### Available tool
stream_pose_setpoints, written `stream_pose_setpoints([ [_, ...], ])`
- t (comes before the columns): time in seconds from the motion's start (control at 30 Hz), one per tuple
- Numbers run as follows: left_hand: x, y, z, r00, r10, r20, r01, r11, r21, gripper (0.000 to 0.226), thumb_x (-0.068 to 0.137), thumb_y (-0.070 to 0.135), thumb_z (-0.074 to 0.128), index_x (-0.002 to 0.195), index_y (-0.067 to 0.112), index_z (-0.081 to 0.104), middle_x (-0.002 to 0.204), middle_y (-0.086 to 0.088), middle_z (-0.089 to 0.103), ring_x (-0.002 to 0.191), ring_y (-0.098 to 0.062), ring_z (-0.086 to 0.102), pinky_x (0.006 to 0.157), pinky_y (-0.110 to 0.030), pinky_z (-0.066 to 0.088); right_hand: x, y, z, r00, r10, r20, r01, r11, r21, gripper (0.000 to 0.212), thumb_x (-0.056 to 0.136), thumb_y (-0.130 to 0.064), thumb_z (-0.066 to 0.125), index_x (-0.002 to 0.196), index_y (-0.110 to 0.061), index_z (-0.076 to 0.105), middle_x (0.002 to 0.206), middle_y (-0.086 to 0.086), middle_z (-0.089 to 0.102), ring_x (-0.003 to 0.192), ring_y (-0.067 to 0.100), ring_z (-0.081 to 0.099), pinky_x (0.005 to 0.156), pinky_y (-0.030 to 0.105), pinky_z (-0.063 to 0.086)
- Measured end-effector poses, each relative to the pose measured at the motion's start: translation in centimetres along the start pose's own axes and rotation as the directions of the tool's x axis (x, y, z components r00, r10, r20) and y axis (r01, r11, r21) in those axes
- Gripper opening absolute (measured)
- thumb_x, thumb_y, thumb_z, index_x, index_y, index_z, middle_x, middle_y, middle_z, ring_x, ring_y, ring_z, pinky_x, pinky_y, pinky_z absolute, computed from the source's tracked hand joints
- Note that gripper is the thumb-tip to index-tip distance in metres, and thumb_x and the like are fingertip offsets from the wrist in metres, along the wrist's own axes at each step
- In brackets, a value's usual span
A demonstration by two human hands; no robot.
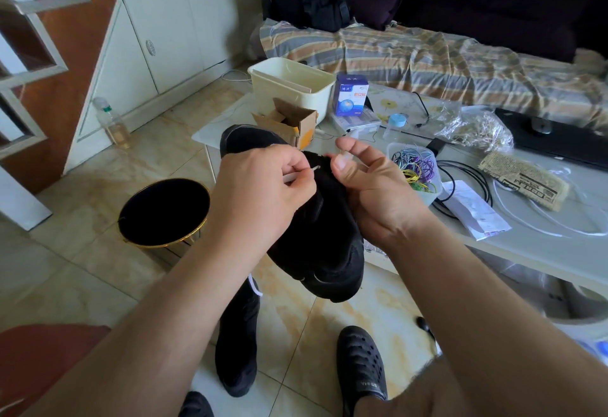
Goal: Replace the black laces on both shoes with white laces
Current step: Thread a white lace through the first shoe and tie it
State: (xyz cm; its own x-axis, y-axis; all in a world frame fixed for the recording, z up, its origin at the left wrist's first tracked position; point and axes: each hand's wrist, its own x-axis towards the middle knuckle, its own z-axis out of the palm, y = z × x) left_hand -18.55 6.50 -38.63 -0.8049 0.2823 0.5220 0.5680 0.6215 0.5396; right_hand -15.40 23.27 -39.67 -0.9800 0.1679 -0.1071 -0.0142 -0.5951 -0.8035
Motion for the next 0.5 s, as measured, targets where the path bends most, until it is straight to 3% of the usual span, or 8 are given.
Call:
stream_pose_setpoints([
  [0.13, 0.09, -0.25, -0.26, 0.999, -0.019, 0.047, 0.018, 1.0, 0.021, 0.013, 0.086, 0.027, 0.076, 0.074, 0.03, 0.071, 0.052, 0.022, 0.052, 0.059, 0.013, 0.059, 0.06, -0.001, 0.036, -0.32, 0.1, 0.16, 0.997, -0.078, -0.026, 0.071, 0.977, -0.2, 0.035, 0.088, 0.011, 0.069, 0.117, -0.009, 0.063, 0.086, 0.011, 0.076, 0.079, 0.025, 0.074, 0.087, 0.044, 0.063],
  [0.3, -0.06, -0.44, 0.24, 0.991, -0.067, 0.113, 0.066, 0.998, 0.017, 0.008, 0.088, 0.032, 0.076, 0.08, 0.028, 0.073, 0.061, 0.018, 0.064, 0.061, 0.014, 0.058, 0.06, -0.004, 0.039, -0.79, 0.09, 0.55, 0.963, -0.27, -0.012, 0.208, 0.771, -0.602, 0.031, 0.085, 0.002, 0.081, 0.107, -0.015, 0.068, 0.088, 0.003, 0.08, 0.085, 0.017, 0.077, 0.085, 0.032, 0.062],
  [0.43, -0.25, -0.37, 0.55, 0.981, -0.142, 0.133, 0.153, 0.986, -0.073, 0.004, 0.089, 0.027, 0.076, 0.09, 0.027, 0.072, 0.069, 0.015, 0.071, 0.073, 0.009, 0.064, 0.061, -0.007, 0.042, -0.56, 0.71, 0.76, 0.944, -0.328, 0.027, 0.26, 0.694, -0.672, 0.029, 0.083, 0.001, 0.083, 0.096, -0.02, 0.068, 0.086, 0.001, 0.08, 0.087, 0.018, 0.077, 0.086, 0.028, 0.06],
  [0.5, -0.2, -0.71, 0.5, 0.971, -0.19, 0.146, 0.211, 0.966, -0.148, 0.019, 0.089, 0.033, 0.078, 0.103, 0.035, 0.065, 0.076, 0.017, 0.074, 0.077, 0.01, 0.064, 0.064, -0.006, 0.043, -0.48, 0.71, 0.7, 0.939, -0.34, 0.043, 0.281, 0.693, -0.664, 0.029, 0.082, 0.0, 0.084, 0.093, -0.021, 0.068, 0.087, 0.001, 0.08, 0.087, 0.017, 0.077, 0.085, 0.026, 0.059],
])
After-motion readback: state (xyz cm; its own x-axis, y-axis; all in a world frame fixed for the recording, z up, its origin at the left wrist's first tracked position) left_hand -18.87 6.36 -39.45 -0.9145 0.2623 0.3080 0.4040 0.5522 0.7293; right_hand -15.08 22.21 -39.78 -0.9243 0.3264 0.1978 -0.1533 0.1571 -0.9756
